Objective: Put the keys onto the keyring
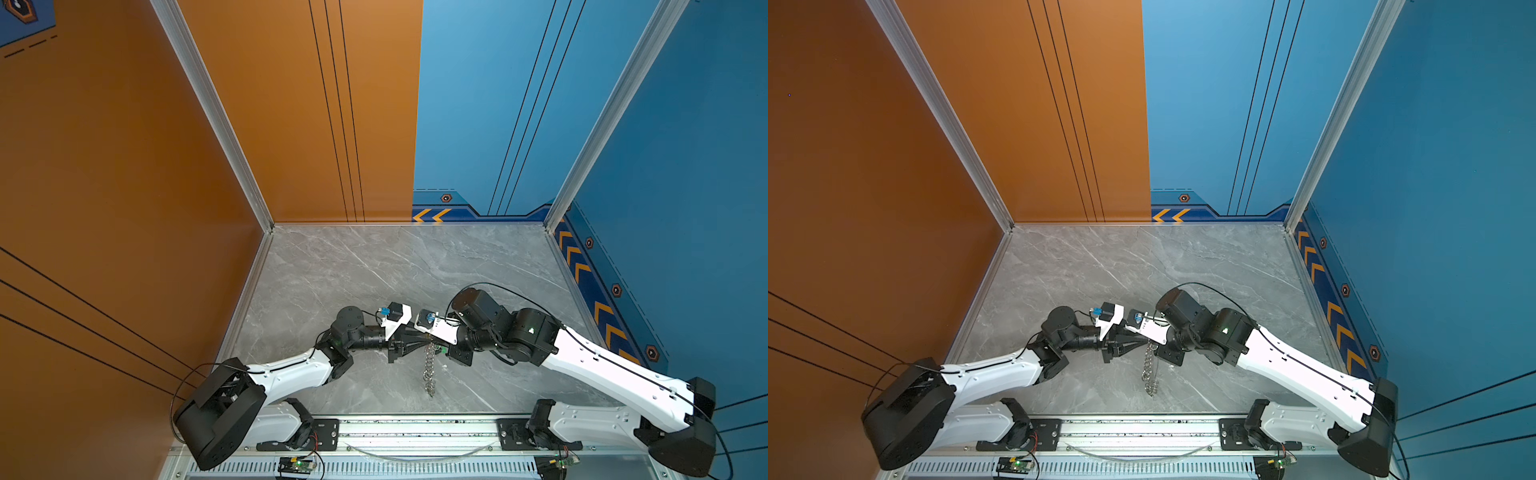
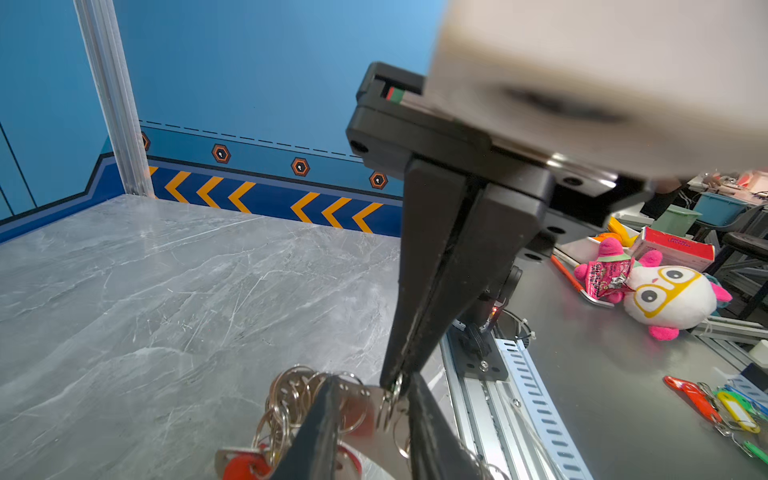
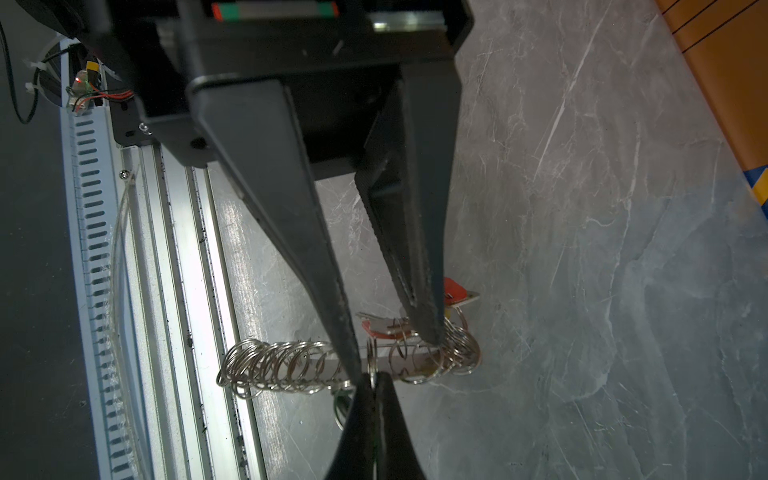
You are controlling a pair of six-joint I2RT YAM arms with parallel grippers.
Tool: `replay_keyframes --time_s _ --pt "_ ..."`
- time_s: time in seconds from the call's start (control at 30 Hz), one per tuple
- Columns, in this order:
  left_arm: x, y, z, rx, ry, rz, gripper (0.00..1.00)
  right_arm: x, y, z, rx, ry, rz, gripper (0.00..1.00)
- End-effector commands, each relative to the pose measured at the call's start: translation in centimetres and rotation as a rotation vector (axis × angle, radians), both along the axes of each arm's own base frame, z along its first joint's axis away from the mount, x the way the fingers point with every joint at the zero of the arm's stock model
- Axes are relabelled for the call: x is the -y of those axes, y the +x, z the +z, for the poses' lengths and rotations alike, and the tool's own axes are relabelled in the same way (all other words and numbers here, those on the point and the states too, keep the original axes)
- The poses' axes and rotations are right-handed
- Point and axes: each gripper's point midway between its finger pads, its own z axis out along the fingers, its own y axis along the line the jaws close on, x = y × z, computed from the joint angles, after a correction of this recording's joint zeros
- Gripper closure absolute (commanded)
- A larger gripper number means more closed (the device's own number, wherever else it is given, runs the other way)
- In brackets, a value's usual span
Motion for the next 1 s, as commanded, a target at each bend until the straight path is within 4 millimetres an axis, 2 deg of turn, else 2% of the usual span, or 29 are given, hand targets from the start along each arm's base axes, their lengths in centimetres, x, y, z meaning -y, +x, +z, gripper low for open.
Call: replay_keyframes --time_s 0.0,0.1,0.57,0.87,0.97 --pt "0.4 -0.2 0.6 0.017 -0.009 -0.027 0.71 -0.5 -0.1 1.7 0.023 0.042 0.031 1.00" --pt "0.5 -0.2 0.4 0.013 -0.006 -0.030 0.73 -0.4 -0.1 1.6 0.015 0.047 0.030 1.00" --pt "0.7 0.0 0.5 -0.004 -0.005 -0.034 0.97 -0.7 0.2 1.7 0.021 0.070 0.018 1.00" --pt "0.6 0.6 1.0 0.009 -0.015 0.008 1.00 -0.3 0.7 2.2 0.037 0.111 -0.012 1.00" --pt "0.4 1.0 1.4 0.019 -0.023 0.038 1.00 0.2 1.2 2.3 0.046 0.124 -0.057 0.86"
